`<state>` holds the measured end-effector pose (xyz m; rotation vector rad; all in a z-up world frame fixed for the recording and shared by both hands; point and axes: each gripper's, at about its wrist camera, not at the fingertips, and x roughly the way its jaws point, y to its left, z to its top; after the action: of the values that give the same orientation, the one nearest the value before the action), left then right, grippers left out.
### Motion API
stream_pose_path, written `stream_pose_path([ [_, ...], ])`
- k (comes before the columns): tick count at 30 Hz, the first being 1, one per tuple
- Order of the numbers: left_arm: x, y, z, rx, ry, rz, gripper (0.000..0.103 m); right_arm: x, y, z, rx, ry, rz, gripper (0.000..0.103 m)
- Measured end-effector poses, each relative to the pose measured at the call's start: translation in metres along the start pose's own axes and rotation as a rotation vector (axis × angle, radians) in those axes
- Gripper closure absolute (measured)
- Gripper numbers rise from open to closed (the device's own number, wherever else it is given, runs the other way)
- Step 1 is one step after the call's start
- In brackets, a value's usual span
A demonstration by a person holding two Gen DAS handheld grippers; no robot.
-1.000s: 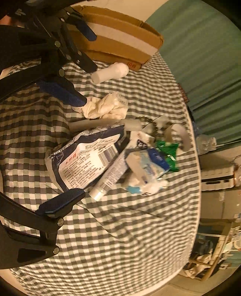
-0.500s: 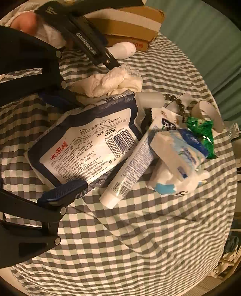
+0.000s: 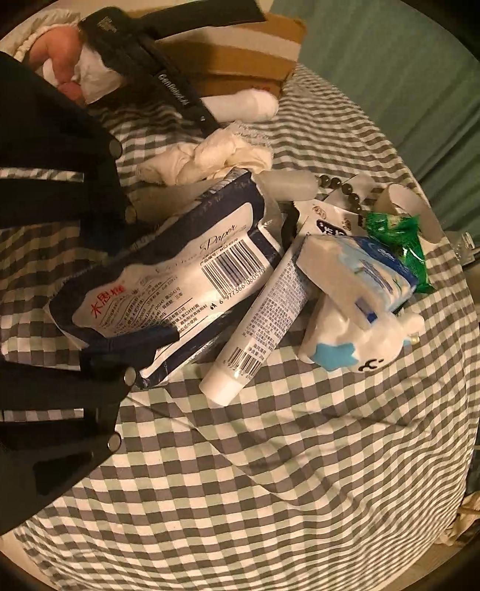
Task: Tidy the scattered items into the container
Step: 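Grasp the white bottle with the left gripper while the right grasps the wet-wipe pack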
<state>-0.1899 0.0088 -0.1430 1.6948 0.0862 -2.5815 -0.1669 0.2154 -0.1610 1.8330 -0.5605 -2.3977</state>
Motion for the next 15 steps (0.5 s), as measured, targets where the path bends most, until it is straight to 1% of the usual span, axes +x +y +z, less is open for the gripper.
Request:
stream_pose_path([
  [3, -0.016, 0.002, -0.009, 0.006, -0.027, -0.019, 0.069, -0.007, 0.002, -0.006, -0.011, -0.015, 0.026, 0.083],
  [5, -0.027, 0.002, -0.015, 0.016, -0.046, -0.034, 0.07, -0.017, 0.008, -0.018, -0.04, -0.032, 0.03, 0.087],
  [7, -0.039, 0.001, -0.023, 0.033, -0.057, -0.054, 0.071, -0.027, 0.011, -0.025, -0.066, -0.032, 0.057, 0.088],
  [11, -0.067, 0.004, -0.034, 0.037, -0.084, -0.109, 0.072, -0.043, 0.021, -0.037, -0.09, -0.057, 0.061, 0.092],
  [12, -0.071, 0.007, -0.034, 0.035, -0.091, -0.116, 0.072, -0.047, 0.022, -0.039, -0.085, -0.064, 0.073, 0.092],
  [15, -0.087, 0.01, -0.04, 0.046, -0.11, -0.142, 0.073, -0.059, 0.033, -0.045, -0.097, -0.095, 0.067, 0.093],
])
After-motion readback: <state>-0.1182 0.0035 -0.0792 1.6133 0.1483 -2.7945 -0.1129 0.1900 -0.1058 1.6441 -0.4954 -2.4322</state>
